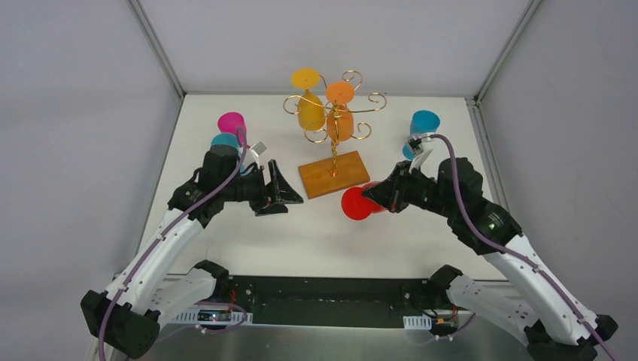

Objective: Take the wine glass off the wine glass rack
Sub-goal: Place the wine glass at the center of the board.

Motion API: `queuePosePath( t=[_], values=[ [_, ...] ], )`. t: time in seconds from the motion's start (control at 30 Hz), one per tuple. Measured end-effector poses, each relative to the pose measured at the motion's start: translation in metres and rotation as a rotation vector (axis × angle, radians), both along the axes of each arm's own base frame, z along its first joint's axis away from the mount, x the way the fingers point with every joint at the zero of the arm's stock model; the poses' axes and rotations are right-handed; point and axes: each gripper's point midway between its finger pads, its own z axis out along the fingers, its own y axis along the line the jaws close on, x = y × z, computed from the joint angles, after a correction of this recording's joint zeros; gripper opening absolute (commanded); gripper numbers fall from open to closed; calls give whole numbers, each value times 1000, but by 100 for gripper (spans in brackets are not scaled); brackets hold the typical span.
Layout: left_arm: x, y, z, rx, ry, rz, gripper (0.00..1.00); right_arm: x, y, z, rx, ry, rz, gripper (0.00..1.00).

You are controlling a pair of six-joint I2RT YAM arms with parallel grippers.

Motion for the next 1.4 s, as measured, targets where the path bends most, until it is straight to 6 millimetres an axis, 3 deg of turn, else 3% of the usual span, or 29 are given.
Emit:
queuePosePath(
  t=[0.2, 0.43, 0.63, 0.9, 1.23, 1.4],
  values=[
    [-15, -16, 3, -90, 40, -42, 81, -25, 15, 8, 1, -100, 132, 0],
    [-29, -33, -1, -154, 109, -89, 85, -48, 38, 0, -57, -197, 278, 0],
    [-37, -44, 6, -217, 127, -115, 86, -63, 58, -9, -107, -313, 390, 0],
    [-40, -46, 4, -267, 159, -106, 86, -89, 87, -19, -170, -481, 537, 0],
    [-41, -46, 9, -301, 150, -106, 83, -95, 113, -43, -283, -591, 604, 0],
    [-43, -46, 9, -309, 145, -111, 77, -96, 122, -39, -286, -645, 619, 0]
  ],
)
